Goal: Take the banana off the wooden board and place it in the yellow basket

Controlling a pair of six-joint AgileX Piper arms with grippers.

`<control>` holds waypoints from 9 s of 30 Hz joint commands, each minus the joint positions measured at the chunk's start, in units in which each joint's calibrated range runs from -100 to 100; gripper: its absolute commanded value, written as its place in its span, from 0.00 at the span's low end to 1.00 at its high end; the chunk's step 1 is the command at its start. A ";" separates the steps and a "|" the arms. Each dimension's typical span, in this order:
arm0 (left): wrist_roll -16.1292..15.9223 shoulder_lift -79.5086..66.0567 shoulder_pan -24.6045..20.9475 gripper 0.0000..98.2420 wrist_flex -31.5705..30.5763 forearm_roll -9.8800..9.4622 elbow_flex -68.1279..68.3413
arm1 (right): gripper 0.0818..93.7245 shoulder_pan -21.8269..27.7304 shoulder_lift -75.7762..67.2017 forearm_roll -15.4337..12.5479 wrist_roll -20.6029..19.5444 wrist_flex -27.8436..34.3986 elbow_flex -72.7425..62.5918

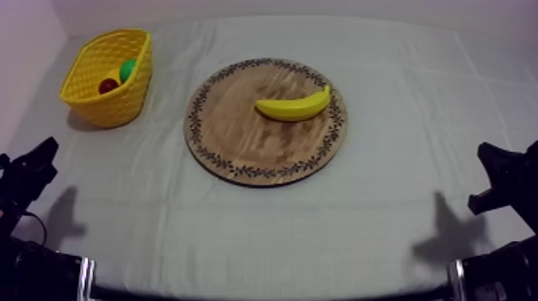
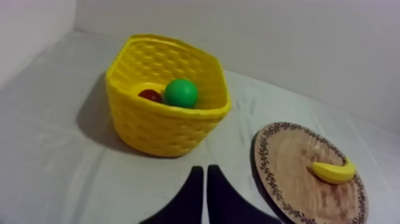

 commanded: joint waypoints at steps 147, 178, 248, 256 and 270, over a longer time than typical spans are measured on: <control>-22.53 156.32 28.96 0.71 37.48 -8.14 -132.45 | 0.00 0.00 0.00 0.02 0.04 -0.01 -0.03; -26.05 138.62 26.02 0.16 43.57 -3.36 -123.24 | 0.00 0.00 0.00 0.02 0.04 -0.01 -0.03; -3.90 126.54 -3.35 0.16 45.67 -6.96 -102.85 | 0.00 0.00 0.00 0.02 0.04 -0.01 -0.03; -4.04 127.33 -3.19 0.19 45.49 -7.20 -103.06 | 0.00 0.00 0.00 0.02 0.04 -0.01 -0.03; -5.08 125.65 -1.99 0.82 48.88 -6.33 -102.23 | 0.00 0.00 0.00 0.02 0.04 -0.01 -0.03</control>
